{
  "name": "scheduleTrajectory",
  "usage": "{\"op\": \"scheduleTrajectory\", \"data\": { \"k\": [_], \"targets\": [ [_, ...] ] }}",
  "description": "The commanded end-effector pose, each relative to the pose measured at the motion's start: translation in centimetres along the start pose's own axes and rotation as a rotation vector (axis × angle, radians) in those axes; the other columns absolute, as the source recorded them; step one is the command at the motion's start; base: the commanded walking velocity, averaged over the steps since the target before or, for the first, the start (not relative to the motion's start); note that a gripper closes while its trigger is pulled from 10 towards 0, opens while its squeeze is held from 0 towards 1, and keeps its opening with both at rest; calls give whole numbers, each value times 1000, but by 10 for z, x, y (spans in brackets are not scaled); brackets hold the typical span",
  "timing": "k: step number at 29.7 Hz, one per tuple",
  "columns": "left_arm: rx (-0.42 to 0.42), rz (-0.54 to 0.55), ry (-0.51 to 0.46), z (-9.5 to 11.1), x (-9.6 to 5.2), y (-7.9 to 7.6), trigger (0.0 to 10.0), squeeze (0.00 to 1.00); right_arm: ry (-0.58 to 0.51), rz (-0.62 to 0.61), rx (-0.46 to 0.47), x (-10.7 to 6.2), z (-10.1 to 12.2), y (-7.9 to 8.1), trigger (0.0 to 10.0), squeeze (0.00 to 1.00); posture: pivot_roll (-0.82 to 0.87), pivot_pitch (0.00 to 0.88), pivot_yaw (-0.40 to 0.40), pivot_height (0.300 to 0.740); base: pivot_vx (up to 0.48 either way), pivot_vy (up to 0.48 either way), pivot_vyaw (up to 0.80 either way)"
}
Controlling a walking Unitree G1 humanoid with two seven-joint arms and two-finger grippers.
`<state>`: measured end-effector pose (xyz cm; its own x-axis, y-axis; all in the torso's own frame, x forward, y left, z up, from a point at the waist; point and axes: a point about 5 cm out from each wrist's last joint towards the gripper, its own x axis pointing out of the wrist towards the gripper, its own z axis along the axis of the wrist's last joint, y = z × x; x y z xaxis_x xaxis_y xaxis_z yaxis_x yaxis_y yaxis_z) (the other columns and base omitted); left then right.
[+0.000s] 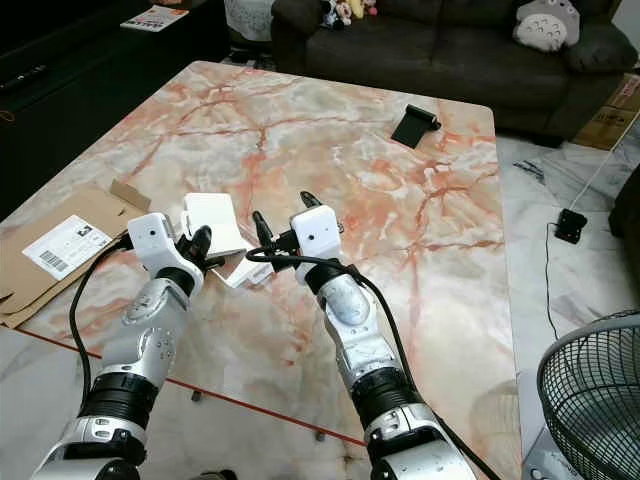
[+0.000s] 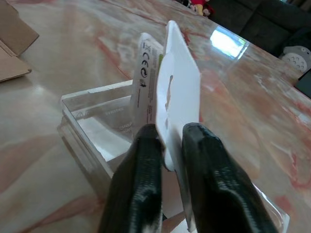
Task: Picking trash to rubbish bin
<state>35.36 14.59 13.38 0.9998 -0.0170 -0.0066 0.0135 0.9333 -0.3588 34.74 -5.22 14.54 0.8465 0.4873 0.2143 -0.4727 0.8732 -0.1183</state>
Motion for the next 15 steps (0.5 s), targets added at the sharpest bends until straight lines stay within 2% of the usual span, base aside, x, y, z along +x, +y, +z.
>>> {"op": "scheduleTrajectory", "data": {
  "k": [1,6,8,11,13,14,15],
  "targets": [
    [22,-19,-31,8,1,-4,0,0,-6,4,-3,2,2,0,10000,0,123,57,-20,740,0,0,0],
    [38,-24,-24,6,-1,-6,0,0,-5,-3,-2,1,1,-1,10000,0,126,66,-20,740,0,0,0],
    [102,-16,-37,8,-2,-6,0,0,-5,-4,-3,1,1,-1,10000,0,124,67,-19,740,0,0,0],
    [129,5,-83,15,-2,-7,0,0,-14,-20,7,1,3,-3,10000,0,120,70,-16,740,0,0,0],
    [209,35,-142,24,-3,-6,0,0,-28,-44,29,2,6,-6,10000,0,119,75,-17,740,0,0,0],
    [266,47,-173,29,-3,-6,2392,0,-35,-54,41,3,7,-8,10000,0,119,75,-17,740,0,0,0],
    [403,43,-238,39,-3,-10,7529,0,-43,-55,36,4,10,-9,10000,0,121,77,-19,740,0,0,0]
  ]
}}
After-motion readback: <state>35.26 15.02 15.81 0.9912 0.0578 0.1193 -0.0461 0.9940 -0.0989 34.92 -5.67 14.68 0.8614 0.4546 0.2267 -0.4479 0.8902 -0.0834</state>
